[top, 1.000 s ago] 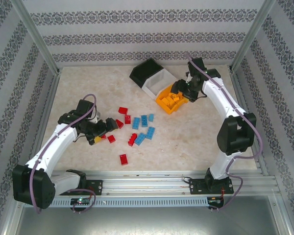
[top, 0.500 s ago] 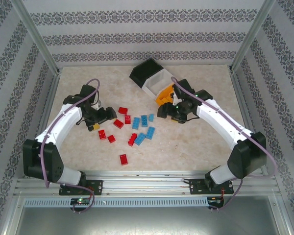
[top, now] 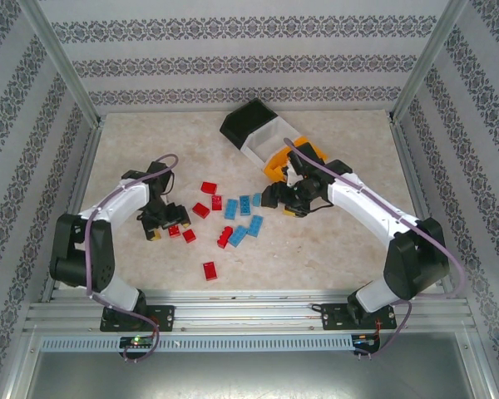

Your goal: Sort the legos into containers by color

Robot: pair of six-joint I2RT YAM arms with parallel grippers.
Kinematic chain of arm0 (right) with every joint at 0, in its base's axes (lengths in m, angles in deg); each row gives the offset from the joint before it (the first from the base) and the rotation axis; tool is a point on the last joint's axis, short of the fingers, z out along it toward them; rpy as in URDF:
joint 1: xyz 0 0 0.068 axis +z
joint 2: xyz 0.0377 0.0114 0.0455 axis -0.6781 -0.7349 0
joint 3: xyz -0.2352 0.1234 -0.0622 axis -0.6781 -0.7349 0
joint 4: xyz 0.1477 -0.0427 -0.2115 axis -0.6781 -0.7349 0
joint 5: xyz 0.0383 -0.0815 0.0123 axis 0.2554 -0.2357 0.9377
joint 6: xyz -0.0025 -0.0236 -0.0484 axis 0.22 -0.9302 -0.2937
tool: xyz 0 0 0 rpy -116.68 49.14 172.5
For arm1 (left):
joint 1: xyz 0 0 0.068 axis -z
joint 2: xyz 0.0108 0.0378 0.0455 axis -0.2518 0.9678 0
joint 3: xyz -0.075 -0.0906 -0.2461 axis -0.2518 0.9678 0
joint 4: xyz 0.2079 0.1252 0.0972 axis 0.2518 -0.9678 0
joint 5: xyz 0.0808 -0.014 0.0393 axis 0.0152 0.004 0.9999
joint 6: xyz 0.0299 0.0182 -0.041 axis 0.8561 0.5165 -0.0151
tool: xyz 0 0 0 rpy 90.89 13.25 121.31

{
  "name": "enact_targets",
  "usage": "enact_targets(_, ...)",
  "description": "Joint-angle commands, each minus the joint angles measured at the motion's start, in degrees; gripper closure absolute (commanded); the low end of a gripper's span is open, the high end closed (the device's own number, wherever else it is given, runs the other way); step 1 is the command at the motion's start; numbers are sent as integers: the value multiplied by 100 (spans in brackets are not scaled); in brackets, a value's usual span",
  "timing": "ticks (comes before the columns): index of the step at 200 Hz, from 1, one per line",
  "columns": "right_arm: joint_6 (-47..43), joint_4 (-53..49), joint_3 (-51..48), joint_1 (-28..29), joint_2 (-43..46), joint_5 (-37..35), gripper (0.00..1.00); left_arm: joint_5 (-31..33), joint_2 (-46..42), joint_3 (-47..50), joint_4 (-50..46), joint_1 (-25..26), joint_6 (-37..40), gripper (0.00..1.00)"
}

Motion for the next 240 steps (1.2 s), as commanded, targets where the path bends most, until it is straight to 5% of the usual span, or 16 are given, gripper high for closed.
enact_targets(1,28,110,-73,112,-139,101,31,115,227,25,345,-49,-93,19)
enact_targets(76,325,217,-35,375,-111,85,31,237,850,60,754,-89,42,34)
enact_targets(160,226,-43,193,339,-209,11,31,93,1122,48,903,-151,114,70)
enact_targets(240,543,154,-664,-1188,1186,71,31,-816,660,-983,998,-34,-244,76)
